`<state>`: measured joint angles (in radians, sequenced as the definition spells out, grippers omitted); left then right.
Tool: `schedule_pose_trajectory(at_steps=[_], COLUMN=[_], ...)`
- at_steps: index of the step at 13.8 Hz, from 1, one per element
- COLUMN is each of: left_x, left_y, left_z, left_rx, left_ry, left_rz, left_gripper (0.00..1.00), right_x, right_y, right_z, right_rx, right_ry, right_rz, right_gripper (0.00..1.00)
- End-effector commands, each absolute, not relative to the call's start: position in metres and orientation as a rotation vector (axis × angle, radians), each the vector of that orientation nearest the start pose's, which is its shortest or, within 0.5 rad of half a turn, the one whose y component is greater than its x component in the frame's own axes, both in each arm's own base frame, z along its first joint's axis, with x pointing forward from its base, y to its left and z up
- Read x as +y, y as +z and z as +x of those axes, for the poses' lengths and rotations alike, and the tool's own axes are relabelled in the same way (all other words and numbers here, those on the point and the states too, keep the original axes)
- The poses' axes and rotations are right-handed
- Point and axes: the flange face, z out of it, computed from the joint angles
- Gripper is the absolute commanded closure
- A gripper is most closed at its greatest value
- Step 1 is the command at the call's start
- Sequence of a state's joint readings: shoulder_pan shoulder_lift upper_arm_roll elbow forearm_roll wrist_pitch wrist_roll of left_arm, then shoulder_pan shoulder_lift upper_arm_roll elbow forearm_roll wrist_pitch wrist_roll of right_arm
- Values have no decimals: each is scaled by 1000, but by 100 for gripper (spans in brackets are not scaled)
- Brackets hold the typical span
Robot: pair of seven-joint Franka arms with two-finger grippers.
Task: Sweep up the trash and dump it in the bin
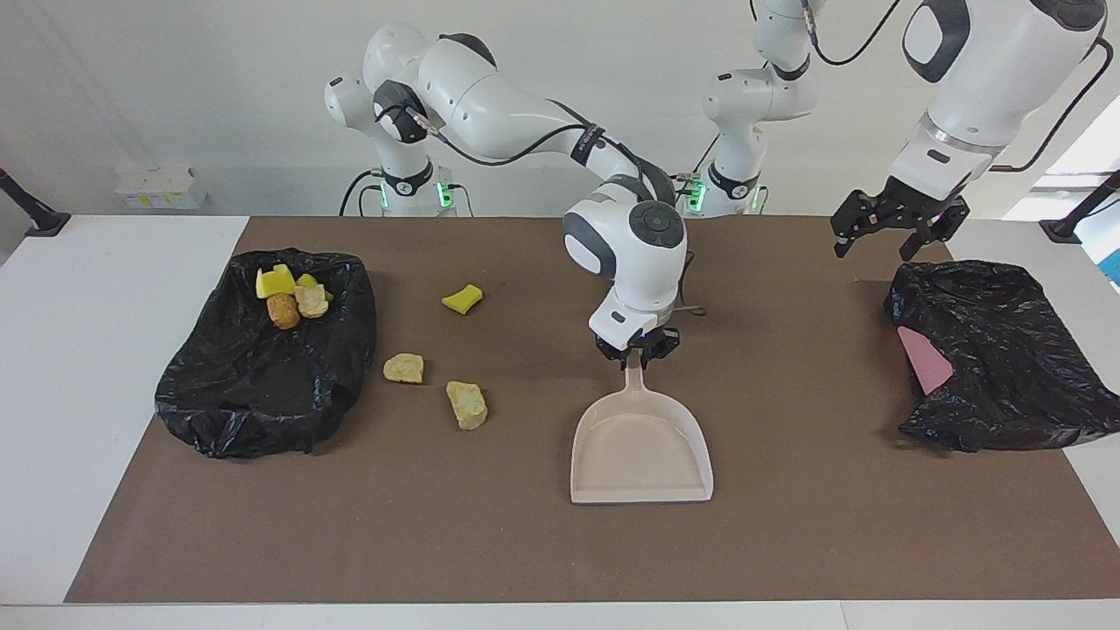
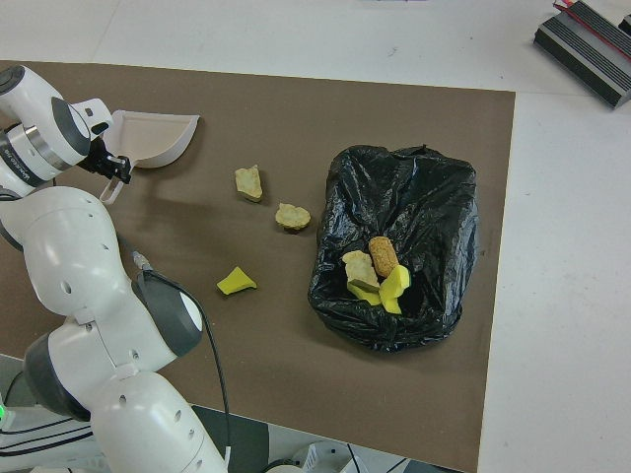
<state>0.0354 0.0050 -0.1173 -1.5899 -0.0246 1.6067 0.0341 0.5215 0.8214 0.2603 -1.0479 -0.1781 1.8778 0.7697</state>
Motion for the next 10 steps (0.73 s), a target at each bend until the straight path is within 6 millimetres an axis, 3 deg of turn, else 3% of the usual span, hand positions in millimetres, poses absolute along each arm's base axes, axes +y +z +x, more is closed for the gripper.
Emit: schedule_pose_trajectory(at_steps=[1, 4, 5, 6, 10], left_x=[-50, -56, -72, -78, -119], left_y=[617, 610, 609, 602, 578], left_z=[556, 564, 565, 572, 585], left_rx=[186, 192, 235, 247, 350], left_ry=[-1, -25, -41, -51, -80], left_rz=[-3171, -3174, -3173, -3174, -3172], left_gripper=[0, 0, 0, 0, 0], right_x=[478, 478, 476, 481, 499], right_y=[391, 422, 429, 434, 440], right_z=[595, 565, 550, 531, 449], right_rx=[64, 38, 32, 48, 23], right_ry=[-19, 3, 13, 35, 65], right_rz=[-3073, -3074, -3084, -3088, -3149], right_gripper=[50, 38, 34, 24, 7])
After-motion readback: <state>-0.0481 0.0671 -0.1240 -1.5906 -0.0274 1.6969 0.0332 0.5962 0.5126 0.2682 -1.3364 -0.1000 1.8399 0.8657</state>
